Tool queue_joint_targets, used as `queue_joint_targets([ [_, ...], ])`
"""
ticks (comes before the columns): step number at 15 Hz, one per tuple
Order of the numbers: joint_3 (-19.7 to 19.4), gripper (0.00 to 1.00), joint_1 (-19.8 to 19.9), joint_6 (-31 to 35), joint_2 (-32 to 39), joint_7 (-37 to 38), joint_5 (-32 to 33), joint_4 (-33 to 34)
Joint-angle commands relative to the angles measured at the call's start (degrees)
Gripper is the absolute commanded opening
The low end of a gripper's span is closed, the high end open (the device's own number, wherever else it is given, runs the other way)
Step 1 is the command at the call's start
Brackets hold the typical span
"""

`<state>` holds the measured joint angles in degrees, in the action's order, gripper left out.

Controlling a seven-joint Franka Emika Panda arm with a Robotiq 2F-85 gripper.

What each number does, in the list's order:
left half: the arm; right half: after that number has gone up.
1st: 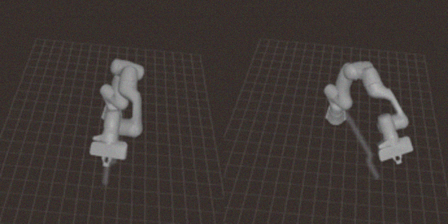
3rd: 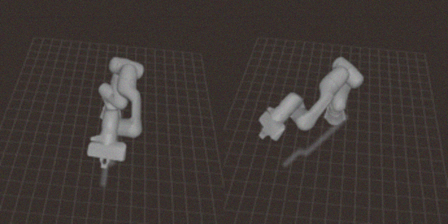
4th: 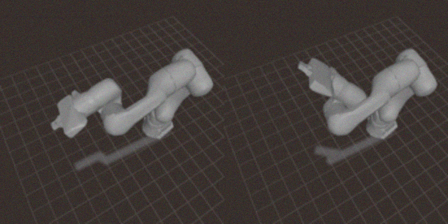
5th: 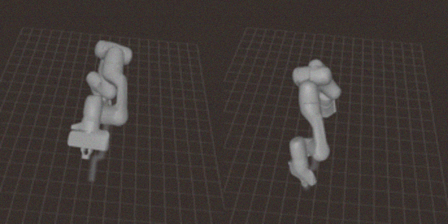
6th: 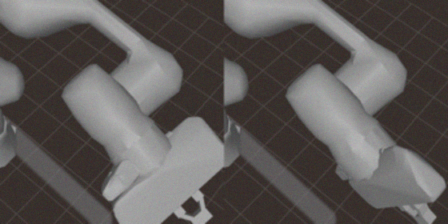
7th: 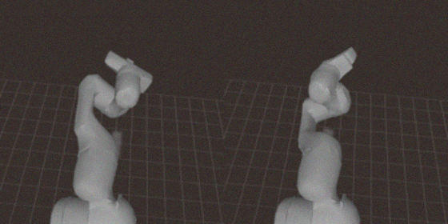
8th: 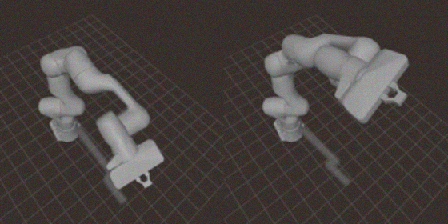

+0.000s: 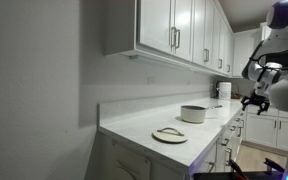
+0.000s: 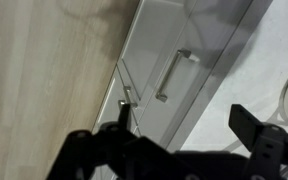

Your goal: Close the top cupboard drawer, open the second bottom drawer from the left, and close the pot

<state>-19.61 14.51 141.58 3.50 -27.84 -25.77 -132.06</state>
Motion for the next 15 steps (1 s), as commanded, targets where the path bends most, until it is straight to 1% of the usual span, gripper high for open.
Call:
queue_joint_targets([
  [1, 3.5, 1.0, 1.4, 5.5, 2.7, -4.6, -5.9, -0.6],
  [5, 6.9, 1.0, 3.1, 11.1, 6.6, -9.3, -11.6, -0.2],
  [6, 6.1, 1.0, 2.0, 12.2, 7.5, -10.7, -13.3, -0.1],
  [11, 7.8, 1.0, 2.3, 19.2, 12.7, -16.2, -20.2, 0.9],
  [15, 9.4, 1.0, 2.6, 24.1, 17.1, -19.4, -24.4, 2.1],
])
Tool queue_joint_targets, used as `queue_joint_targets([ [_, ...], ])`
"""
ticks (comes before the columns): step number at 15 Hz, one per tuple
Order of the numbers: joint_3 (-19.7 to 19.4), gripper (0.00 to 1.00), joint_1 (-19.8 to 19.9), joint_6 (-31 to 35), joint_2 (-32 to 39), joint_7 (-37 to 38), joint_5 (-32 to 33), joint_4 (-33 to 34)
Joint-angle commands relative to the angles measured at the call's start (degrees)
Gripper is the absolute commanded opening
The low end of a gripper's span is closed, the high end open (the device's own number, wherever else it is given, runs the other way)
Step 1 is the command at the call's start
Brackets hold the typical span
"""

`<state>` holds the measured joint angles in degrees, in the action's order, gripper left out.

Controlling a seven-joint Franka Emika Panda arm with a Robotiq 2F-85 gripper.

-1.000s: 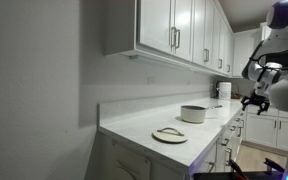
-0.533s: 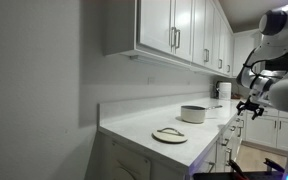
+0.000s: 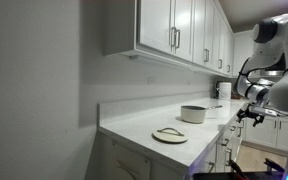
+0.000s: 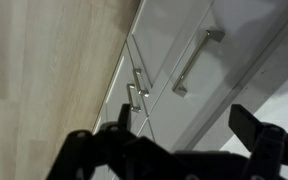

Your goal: Close the top cupboard drawer, open the second bottom drawer from the left, and close the pot

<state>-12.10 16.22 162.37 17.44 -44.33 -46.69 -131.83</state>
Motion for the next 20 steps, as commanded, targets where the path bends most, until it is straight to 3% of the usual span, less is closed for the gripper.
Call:
queue_joint_targets([
  [1, 2.2, 1.0, 1.0, 3.5, 3.9, -3.2, -3.9, 2.1],
  [3, 1.0, 1.0, 0.2, -0.2, 2.4, -1.7, -1.4, 1.0],
  [4, -1.4, 1.0, -2.1, -3.2, -1.8, 1.3, 3.7, -1.9],
  [5, 0.6, 1.0, -0.3, 0.5, 3.3, -1.1, -0.1, 0.8],
  [10, -0.5, 1.0, -1.2, -2.0, 0.1, -0.1, 2.7, -0.4],
  [13, 1.0, 1.0, 1.1, -1.6, 5.5, -2.0, -1.8, 3.8],
  [20, 4.7, 1.0, 8.3, -8.9, 12.0, -7.2, -9.1, 10.4],
])
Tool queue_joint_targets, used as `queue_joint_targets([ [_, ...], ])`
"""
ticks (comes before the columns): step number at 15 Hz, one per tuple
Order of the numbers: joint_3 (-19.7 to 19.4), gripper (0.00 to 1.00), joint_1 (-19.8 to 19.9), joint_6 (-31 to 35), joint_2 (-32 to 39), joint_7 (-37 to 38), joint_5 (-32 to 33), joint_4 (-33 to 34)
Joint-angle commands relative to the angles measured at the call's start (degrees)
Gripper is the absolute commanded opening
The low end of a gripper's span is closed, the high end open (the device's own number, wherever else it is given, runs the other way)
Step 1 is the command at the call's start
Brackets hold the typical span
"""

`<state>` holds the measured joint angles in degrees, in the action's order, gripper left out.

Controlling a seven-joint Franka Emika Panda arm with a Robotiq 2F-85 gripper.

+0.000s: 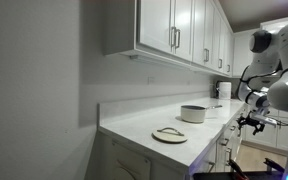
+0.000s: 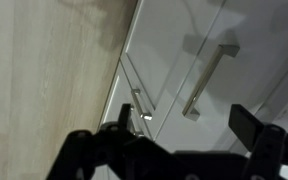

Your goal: Close the top cupboard drawer, open the second bottom drawer from the left, and close the pot

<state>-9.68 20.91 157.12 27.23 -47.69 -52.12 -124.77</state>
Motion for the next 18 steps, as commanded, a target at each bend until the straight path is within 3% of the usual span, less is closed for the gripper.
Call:
queue_joint_targets([
  [1, 3.0, 1.0, 4.9, -5.1, 2.8, -5.1, -4.9, 4.1],
  [8, 5.6, 1.0, 10.4, -14.2, 7.6, -13.3, -11.7, 8.7],
  [11, 5.3, 1.0, 9.9, -15.4, 10.0, -18.7, -18.3, 10.7],
  [18, 4.2, 1.0, 7.0, -16.8, 16.1, -21.9, -24.7, 16.0],
])
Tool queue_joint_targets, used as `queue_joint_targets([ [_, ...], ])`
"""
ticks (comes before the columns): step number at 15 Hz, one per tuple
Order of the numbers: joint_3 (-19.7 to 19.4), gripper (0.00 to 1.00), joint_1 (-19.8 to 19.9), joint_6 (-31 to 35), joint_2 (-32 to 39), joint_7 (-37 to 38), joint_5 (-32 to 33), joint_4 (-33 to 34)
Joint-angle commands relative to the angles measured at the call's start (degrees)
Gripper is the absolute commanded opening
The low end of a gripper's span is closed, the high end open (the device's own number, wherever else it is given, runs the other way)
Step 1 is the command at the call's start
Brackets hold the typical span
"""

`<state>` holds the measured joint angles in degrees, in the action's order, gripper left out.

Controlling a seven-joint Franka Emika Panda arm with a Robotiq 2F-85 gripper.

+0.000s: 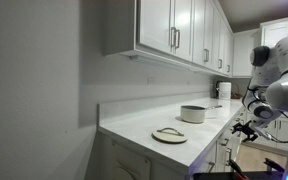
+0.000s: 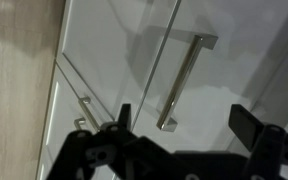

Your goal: Close the top cupboard drawer, open the second bottom drawer from the left, and close the pot

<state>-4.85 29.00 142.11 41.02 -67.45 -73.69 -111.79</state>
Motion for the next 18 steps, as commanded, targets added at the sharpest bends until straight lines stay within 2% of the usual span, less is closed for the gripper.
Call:
queue_joint_targets([
  [1, -0.5, 1.0, -1.0, -2.0, 3.0, -2.8, -4.2, 3.8],
  [4, -1.1, 1.0, -1.5, -3.3, 4.9, -4.3, -6.6, 5.7],
  [9, -2.4, 1.0, -2.6, -3.5, 8.5, -3.7, -6.5, 8.4],
  [18, -1.4, 1.0, -2.8, -2.3, 13.2, -7.2, -9.9, 12.4],
])
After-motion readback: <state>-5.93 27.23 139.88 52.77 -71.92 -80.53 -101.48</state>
